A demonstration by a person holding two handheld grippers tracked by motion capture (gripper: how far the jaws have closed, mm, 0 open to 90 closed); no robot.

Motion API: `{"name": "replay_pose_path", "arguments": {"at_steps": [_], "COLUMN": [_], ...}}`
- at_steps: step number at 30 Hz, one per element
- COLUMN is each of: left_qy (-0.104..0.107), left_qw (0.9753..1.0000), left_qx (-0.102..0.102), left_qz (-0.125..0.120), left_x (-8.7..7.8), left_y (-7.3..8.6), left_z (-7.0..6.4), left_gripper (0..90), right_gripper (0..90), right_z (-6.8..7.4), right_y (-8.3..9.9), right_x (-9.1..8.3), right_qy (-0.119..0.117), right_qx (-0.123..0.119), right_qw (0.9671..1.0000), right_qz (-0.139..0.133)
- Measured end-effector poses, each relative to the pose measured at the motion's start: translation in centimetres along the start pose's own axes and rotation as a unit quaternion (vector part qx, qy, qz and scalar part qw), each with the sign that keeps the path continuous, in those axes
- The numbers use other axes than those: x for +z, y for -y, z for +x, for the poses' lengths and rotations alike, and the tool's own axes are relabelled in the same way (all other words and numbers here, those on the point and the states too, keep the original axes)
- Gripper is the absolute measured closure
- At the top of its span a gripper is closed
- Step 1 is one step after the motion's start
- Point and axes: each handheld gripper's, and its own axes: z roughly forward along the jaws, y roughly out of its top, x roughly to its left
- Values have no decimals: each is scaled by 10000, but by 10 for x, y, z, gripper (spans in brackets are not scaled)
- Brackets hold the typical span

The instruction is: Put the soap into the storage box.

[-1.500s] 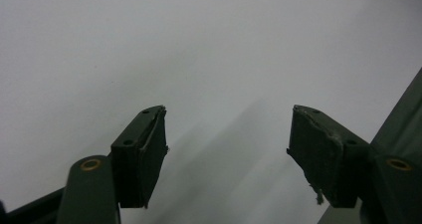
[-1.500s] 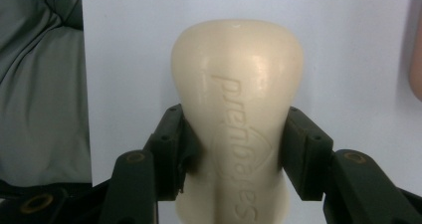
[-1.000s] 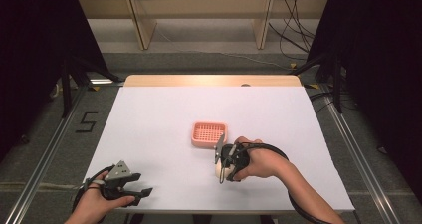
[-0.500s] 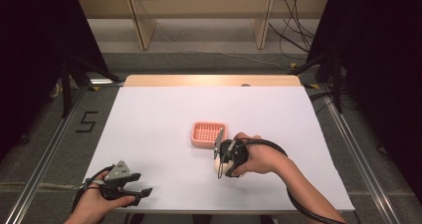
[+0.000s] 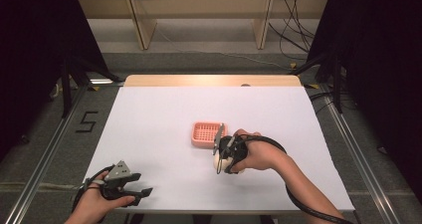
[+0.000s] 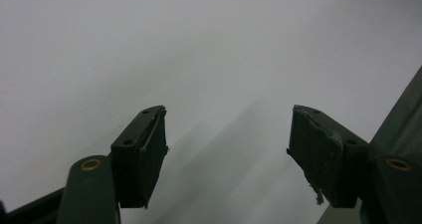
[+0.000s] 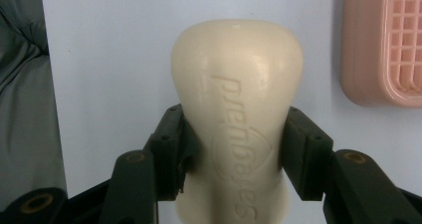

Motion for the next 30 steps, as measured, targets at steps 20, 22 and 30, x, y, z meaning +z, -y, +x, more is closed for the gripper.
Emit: {"name": "replay_pose_path", "arguments": {"at_steps": [20, 22, 30], "left_qy": [-17, -16, -24], "left_qw": [10000, 10000, 10000], "left_qx": [22, 18, -6], "left_qz": [-20, -21, -46], "left_x": [0, 0, 0], "left_y": [0, 0, 0], "left_z": [0, 0, 0], "left_gripper": [308, 308, 308], "right_gripper": [506, 506, 506], "right_z": [-13, -14, -24], "right_y": [-4, -5, -8], "right_x": [-4, -5, -3], "right_qy": [84, 96, 129], "right_qx": [14, 34, -373], "right_qw": [10000, 9999, 9991], "right_qz": [-20, -36, -179]}}
